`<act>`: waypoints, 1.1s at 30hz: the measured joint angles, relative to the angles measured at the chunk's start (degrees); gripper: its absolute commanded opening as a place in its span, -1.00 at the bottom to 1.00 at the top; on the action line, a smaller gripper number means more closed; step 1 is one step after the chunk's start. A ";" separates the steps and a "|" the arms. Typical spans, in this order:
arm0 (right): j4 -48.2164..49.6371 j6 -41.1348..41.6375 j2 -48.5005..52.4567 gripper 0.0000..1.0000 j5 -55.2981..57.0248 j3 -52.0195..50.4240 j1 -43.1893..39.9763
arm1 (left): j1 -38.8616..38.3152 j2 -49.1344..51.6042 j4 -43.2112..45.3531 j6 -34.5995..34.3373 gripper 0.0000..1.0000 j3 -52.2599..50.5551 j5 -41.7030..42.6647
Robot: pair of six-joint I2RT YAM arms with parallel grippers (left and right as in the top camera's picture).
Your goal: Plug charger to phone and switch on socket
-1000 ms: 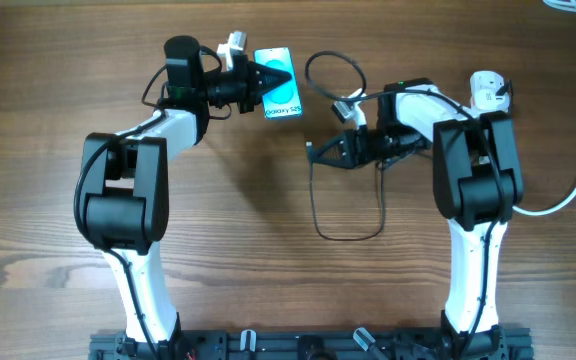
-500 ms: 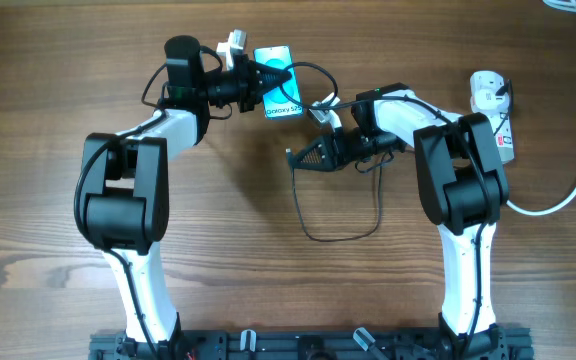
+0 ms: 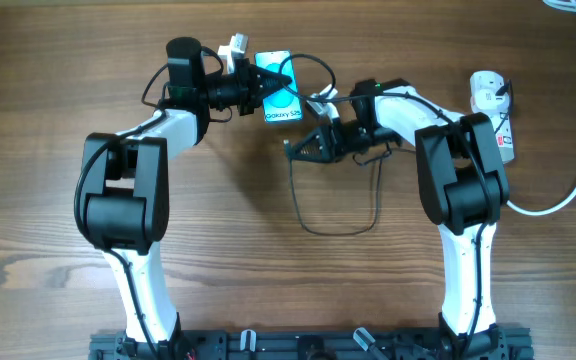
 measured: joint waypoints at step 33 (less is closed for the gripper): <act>15.72 22.84 -7.08 -0.91 4.26 0.48 -1.11 | 0.00 0.00 -0.09 0.17 -0.92 0.00 0.42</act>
